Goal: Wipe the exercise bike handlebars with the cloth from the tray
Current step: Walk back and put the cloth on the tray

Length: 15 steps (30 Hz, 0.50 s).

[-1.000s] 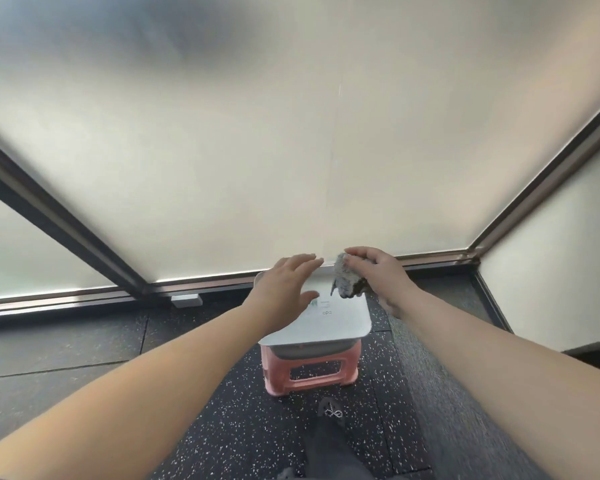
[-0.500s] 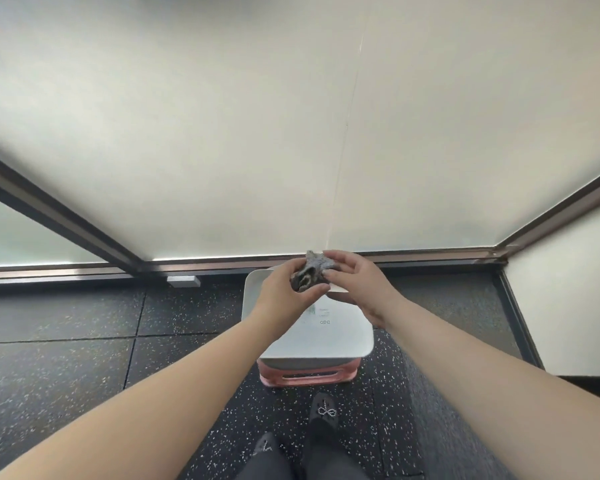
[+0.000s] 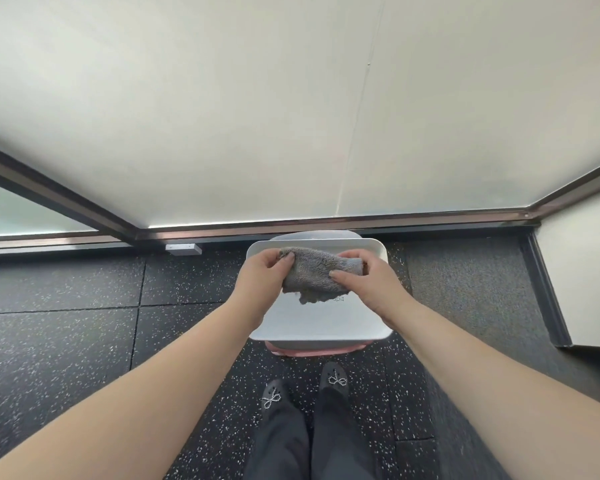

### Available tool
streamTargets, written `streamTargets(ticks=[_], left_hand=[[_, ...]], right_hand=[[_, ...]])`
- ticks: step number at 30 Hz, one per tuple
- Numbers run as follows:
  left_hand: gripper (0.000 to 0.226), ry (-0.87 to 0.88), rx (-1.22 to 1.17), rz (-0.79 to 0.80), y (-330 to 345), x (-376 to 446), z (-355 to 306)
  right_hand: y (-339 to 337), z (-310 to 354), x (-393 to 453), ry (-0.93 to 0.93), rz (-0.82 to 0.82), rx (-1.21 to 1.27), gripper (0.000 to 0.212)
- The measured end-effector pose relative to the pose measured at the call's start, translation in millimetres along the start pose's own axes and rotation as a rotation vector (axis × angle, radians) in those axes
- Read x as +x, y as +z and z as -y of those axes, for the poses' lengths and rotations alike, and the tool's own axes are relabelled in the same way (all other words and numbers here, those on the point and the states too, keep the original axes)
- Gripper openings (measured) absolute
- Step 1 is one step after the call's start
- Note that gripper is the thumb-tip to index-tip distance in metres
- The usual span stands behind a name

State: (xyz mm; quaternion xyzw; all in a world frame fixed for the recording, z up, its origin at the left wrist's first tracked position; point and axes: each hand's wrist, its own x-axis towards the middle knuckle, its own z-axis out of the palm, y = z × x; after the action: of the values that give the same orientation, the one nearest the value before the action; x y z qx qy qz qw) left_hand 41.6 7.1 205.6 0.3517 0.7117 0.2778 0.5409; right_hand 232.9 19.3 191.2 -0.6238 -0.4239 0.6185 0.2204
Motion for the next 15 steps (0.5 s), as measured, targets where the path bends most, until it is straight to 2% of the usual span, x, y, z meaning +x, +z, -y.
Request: streamTargets(ticks=[4, 7, 12, 15], left_hand=[[0.017, -0.005, 0.024, -0.088, 5, 13, 19], [0.016, -0.036, -0.057, -0.128, 10, 21, 27], [0.005, -0.188, -0.166, -0.04, 22, 31, 56], [0.01, -0.309, -0.243, -0.001, 36, 36, 82]], right_hand=[[0, -12, 11, -0.012, -0.012, 0.067, 0.028], [3, -19, 17, 0.01, 0.028, 0.148, 0.025], [7, -48, 38, 0.019, -0.063, 0.049, 0.034], [8, -61, 58, 0.008, -0.095, -0.042, 0.043]])
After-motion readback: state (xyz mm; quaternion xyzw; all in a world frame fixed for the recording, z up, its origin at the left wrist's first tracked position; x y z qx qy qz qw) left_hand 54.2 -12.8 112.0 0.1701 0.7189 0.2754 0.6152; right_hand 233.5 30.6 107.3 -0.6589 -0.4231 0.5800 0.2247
